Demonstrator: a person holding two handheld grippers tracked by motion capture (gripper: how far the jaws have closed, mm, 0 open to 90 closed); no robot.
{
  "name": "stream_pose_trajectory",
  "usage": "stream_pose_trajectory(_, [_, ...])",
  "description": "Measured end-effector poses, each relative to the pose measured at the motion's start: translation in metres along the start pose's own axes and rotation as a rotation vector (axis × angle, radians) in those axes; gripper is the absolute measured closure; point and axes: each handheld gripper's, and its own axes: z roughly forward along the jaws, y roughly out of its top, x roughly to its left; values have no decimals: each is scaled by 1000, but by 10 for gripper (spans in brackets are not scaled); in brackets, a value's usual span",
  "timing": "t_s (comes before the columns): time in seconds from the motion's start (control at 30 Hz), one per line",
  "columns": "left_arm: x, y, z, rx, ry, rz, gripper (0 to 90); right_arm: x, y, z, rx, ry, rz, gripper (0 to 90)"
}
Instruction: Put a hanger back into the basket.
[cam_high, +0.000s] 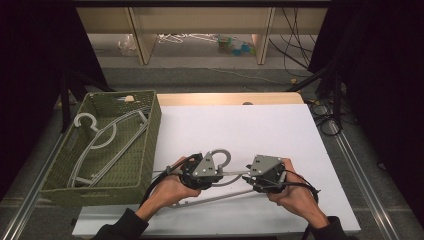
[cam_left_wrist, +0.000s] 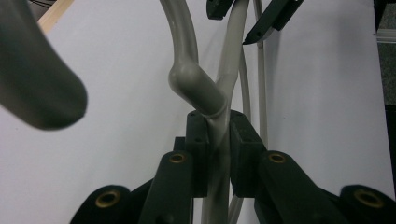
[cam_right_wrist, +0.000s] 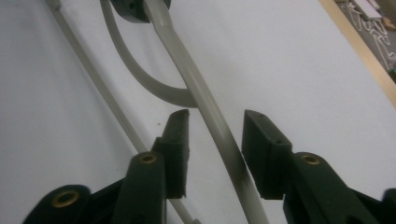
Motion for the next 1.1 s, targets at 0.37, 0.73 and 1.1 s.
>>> stream_pose_trajectory(0.37, [10,-3,-10,-6,24,-93,798,-8,0,-6,-123,-43,195,414])
stream_pose_trajectory(0.73, [19,-4,-21,-14,49,-140,797,-6,2,-19,-215,-82,287,336])
stream_pose_trajectory(1.1, [29,-3,-39,-40,74,-214,796,13,-20,-22,-250,-2,370,300])
